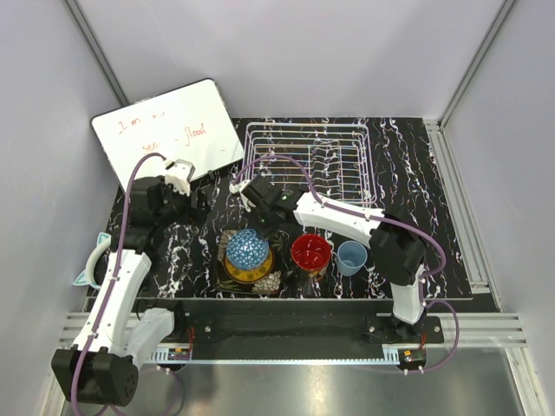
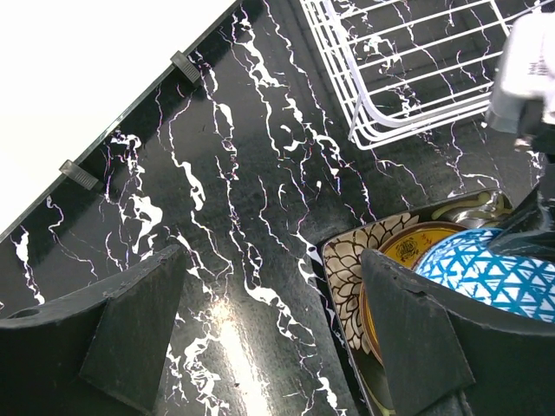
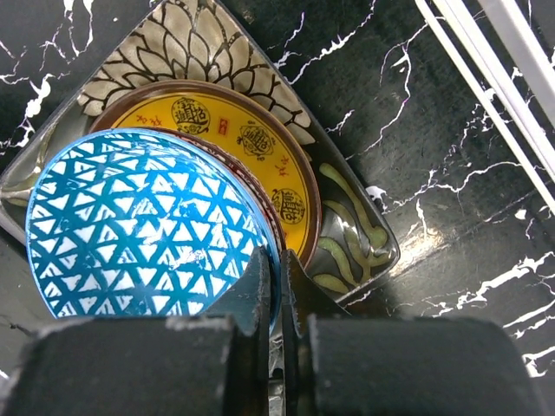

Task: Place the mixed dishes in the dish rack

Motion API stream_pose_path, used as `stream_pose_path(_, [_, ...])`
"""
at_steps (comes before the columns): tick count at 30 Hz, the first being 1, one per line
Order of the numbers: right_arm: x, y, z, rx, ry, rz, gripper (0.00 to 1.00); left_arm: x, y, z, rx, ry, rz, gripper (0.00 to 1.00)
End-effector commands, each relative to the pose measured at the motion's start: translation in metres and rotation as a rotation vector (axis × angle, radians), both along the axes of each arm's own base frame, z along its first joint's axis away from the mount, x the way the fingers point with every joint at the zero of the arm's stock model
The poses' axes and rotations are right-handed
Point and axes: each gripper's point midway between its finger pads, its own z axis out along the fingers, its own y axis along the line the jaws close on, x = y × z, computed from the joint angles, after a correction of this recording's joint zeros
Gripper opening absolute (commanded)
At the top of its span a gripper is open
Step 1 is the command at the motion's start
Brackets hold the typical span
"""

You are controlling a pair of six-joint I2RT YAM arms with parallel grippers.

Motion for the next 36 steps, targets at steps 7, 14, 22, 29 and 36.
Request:
stream_pose_path(7, [0.01,0.01,0.096,0.136,-0.168,0.016,0.0,0.009,0.002,0.007,0.016,-0.052,0.008,0.87])
stream_pose_path(14, [0.015,0.014,0.141,0.197,-0.232,0.029,0.0,0.012,0.003,0.006,0.02,-0.049,0.011,0.87])
stream_pose_path(22, [0.082,-0.055,0.22,0.052,-0.601,-0.226,0.0,0.012,0.001,0.0,0.024,-0.037,-0.005,0.87])
stream_pose_path(29, [0.164,-0.169,0.249,-0.177,-0.795,-0.678,0.0,0.014,0.004,0.001,0.039,-0.042,0.003,0.87])
stream_pose_path(36, [0.219,-0.275,0.244,-0.523,-0.94,-1.098,0.0,0.015,0.006,0.003,0.069,-0.029,0.01,0.88])
